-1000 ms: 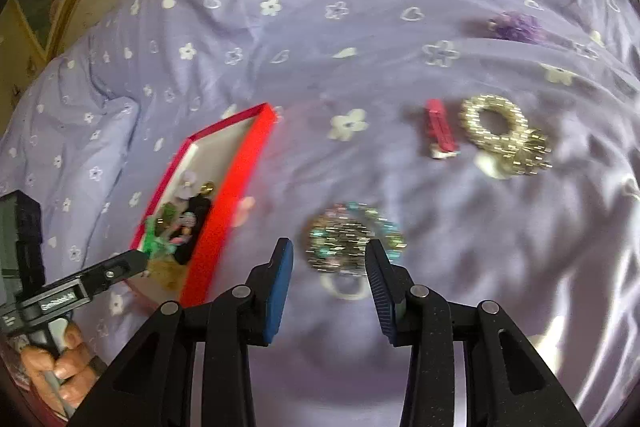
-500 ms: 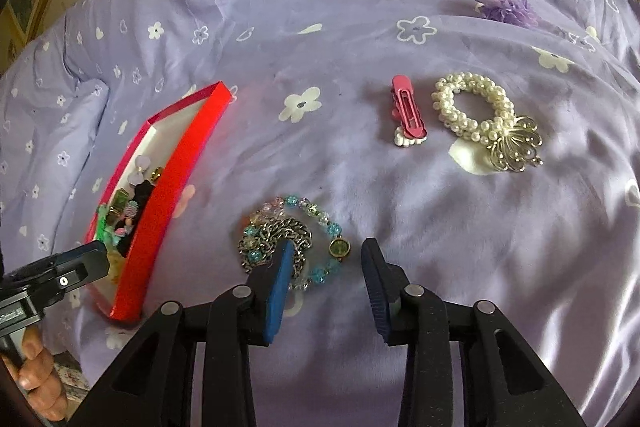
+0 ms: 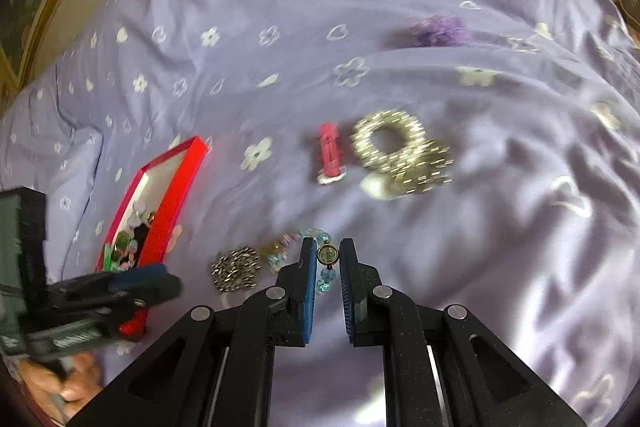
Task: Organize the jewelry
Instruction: 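Grasp silver chain bracelet with left tool while right tool grasps blue beaded bracelet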
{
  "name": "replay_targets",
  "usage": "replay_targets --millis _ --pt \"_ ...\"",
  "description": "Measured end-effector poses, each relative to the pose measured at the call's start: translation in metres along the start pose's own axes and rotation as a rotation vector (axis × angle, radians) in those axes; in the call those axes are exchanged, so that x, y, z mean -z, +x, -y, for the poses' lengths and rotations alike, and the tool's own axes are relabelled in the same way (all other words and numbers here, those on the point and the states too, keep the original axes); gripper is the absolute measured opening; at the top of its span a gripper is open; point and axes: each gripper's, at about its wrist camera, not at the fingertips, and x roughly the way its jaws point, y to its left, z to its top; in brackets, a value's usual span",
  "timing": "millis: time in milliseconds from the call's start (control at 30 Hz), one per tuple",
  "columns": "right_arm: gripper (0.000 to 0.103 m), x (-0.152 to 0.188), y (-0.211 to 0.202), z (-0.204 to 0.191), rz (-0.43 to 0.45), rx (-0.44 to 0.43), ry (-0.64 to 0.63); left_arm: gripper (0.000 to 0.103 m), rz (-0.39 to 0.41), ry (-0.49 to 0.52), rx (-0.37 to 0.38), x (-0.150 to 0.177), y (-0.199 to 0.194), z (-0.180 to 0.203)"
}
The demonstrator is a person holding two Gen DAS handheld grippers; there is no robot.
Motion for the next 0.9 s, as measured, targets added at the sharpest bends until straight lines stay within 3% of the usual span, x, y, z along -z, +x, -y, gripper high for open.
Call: replay_targets --millis 167,233,500,900 --pt "0.011 -0.001 -0.011 0.011 0.022 -0.002 0.025 0.038 -0.033 0.039 -0.020 -0.006 0.028 0.018" --pt "0.011 -0.001 -0.014 0.013 0.026 -0.006 0.030 0.021 -0.025 0.060 -0.022 -0.008 0.030 0.023" --pt "0.011 0.003 -0.019 0.008 0.029 -0.037 0.036 0.010 0.004 0.063 0.001 -0.007 0.020 0.022" --pt "0.011 0.003 -0.040 -0.025 0.060 -0.075 -0.015 0.008 0.103 0.047 0.019 0.003 -0.032 0.017"
